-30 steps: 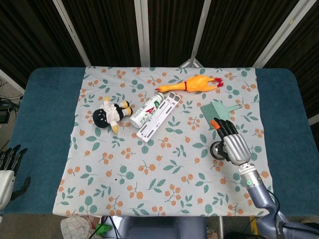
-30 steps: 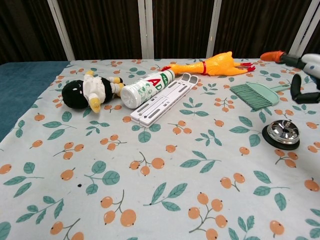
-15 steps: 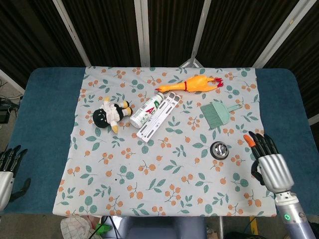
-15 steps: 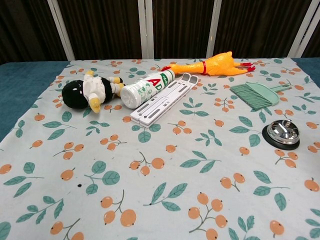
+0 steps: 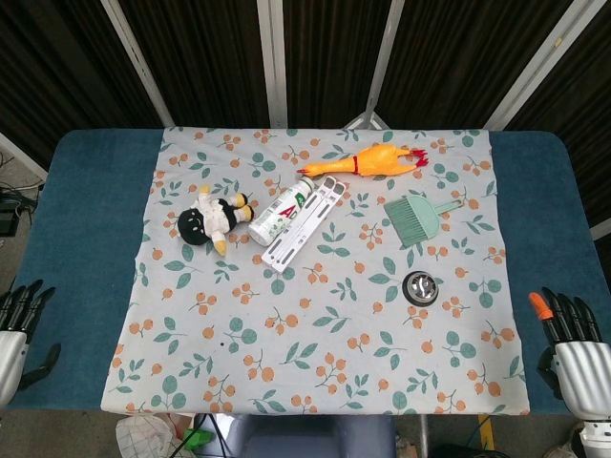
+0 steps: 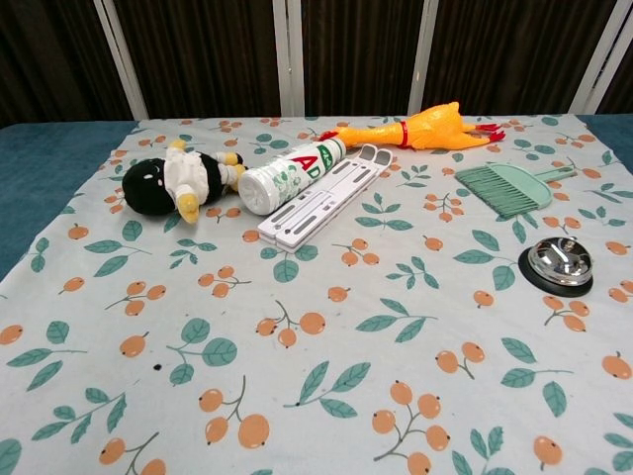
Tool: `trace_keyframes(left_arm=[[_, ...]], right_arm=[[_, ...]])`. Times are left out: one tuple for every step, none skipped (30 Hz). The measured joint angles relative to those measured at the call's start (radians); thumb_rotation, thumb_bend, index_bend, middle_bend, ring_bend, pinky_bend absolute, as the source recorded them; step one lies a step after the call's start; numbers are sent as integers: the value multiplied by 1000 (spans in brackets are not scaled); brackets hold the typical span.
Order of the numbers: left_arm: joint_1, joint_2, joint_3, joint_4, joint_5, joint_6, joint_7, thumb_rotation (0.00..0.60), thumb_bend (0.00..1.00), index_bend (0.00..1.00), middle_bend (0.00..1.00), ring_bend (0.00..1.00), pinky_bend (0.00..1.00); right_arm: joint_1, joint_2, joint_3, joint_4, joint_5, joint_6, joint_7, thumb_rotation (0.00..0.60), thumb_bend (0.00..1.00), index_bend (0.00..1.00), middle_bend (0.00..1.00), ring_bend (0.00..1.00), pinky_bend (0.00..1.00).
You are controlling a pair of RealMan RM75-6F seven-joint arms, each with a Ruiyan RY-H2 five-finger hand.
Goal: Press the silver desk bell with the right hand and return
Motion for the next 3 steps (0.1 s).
trace_keyframes(left_arm=[[-1,-3,0,1,0,-3,3,600,525,95,0,0,0],[-3,-6,-1,2,-1,-6,5,600,525,95,0,0,0],[-5,-10,-1,4,-1,-10,8,600,525,95,0,0,0]], right_arm=[[2,-5,2,9,1,-6,-2,600,1000,0,0,0,0],[3,-9,4,14,2,-12,-1,600,1000,0,0,0,0],[6,-15,6,21,2,-20,0,600,1000,0,0,0,0]])
